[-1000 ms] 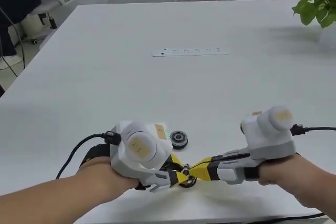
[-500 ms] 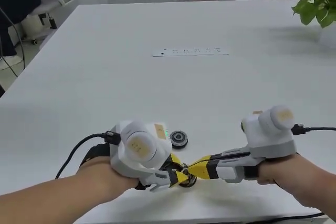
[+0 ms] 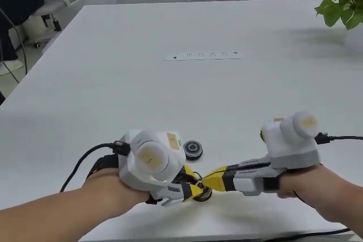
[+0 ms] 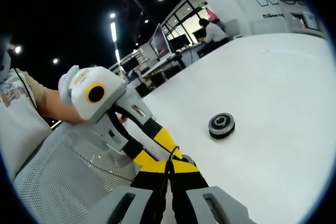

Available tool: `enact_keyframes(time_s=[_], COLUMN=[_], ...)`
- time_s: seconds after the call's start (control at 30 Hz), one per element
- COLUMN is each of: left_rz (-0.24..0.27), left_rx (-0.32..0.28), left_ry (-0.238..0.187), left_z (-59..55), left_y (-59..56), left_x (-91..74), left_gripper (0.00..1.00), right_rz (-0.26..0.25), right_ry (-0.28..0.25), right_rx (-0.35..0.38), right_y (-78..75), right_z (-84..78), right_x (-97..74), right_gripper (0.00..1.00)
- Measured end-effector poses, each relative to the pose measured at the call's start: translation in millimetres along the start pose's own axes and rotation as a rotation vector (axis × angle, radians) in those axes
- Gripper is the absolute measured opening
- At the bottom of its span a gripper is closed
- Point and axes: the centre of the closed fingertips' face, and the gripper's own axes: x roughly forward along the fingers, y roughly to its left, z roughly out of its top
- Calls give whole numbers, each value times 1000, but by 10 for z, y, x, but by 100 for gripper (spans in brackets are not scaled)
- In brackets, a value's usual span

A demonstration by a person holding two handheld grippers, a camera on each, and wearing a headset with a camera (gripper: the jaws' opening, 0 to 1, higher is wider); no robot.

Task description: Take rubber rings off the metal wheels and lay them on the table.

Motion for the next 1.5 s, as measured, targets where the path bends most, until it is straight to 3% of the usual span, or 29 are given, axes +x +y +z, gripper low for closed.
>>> enact_keyframes(time_s=[0.67, 1.2, 1.5], left_rz=[-2, 11, 41], left_rx=[-4, -43, -90], left_ry=[5, -61, -96], left_z=[5, 161, 177], left_y=[18, 54, 114], left_x=[-34, -295, -520], left_gripper=[15, 22, 28], right_rz=[-36, -26, -18], right_ry=[1, -32, -50], right_rx=[32, 52, 48], right_y=[-105, -66, -33], right_z=[-37, 48, 151], right_x=[-27, -83, -109], right_gripper=[0, 0, 0])
